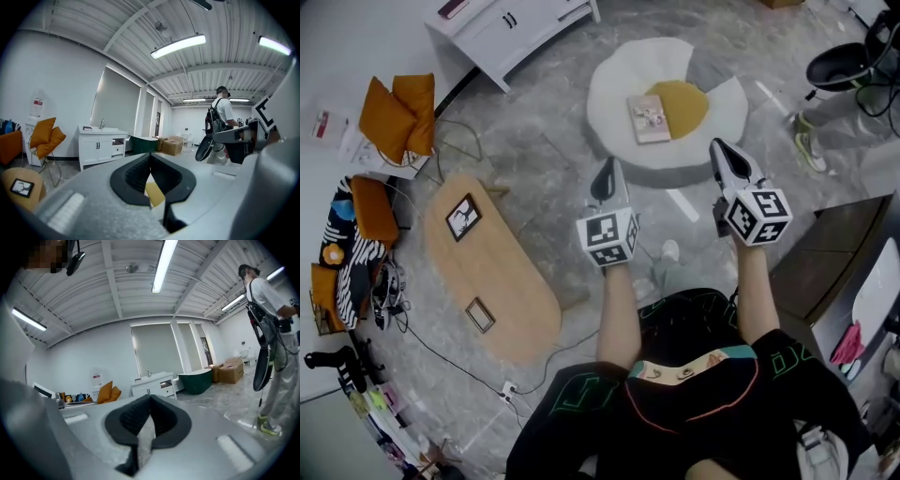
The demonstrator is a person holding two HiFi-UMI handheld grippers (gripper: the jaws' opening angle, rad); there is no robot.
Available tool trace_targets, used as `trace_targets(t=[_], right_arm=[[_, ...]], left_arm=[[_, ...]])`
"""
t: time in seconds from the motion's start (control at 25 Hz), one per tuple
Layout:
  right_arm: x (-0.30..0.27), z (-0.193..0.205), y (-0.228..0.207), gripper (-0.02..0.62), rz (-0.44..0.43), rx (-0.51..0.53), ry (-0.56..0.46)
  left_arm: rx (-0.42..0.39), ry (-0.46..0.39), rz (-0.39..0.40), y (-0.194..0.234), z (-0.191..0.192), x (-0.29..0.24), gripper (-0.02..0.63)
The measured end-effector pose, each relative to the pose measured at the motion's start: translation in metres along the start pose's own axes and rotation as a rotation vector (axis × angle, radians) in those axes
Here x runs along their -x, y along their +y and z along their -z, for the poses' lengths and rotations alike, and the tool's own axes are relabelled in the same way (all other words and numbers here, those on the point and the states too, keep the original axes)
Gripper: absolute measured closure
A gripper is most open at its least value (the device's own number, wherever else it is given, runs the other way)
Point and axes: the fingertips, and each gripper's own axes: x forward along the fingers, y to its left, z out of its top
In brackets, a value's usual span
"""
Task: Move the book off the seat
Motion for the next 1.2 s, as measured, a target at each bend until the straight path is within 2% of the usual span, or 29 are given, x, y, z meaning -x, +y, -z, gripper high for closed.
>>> trace_targets(t=[0.2, 0.32, 0.52, 0.68, 0.84, 1.04, 1.2], right_arm=[[-0.038, -0.037, -0.049, 0.592, 0.021, -0.015, -0.044], [-0.055, -0.043, -0.075, 0.592, 0.037, -0.030, -0.048], [-0.083, -0.041, -0.094, 0.592, 0.028, -0.037, -0.027], [-0.108, -0.035, -0.093, 0.592, 0.015, -0.035, 0.015], [-0.142, -0.020, -0.099, 0.592, 0.019, -0.030, 0.056], [-0.197, -0.015, -0.132, 0.592, 0.074, -0.042, 0.129], [-0.249, 0.020, -0.163, 0.592, 0.118, -0.081, 0.201]], left_arm=[[-0.028, 0.025, 0.040, -0.010, -0.020, -0.063, 0.595], [-0.046, 0.054, 0.040, -0.018, -0.020, -0.090, 0.597], [0.002, 0.056, 0.020, -0.009, -0.019, -0.118, 0.595], [-0.007, 0.087, 0.017, 0.000, -0.015, -0.134, 0.595], [0.022, 0.134, 0.014, 0.021, 0.005, -0.166, 0.595], [0.048, 0.186, 0.045, 0.037, 0.011, -0.239, 0.595], [0.065, 0.276, 0.081, 0.047, 0.055, -0.296, 0.595]])
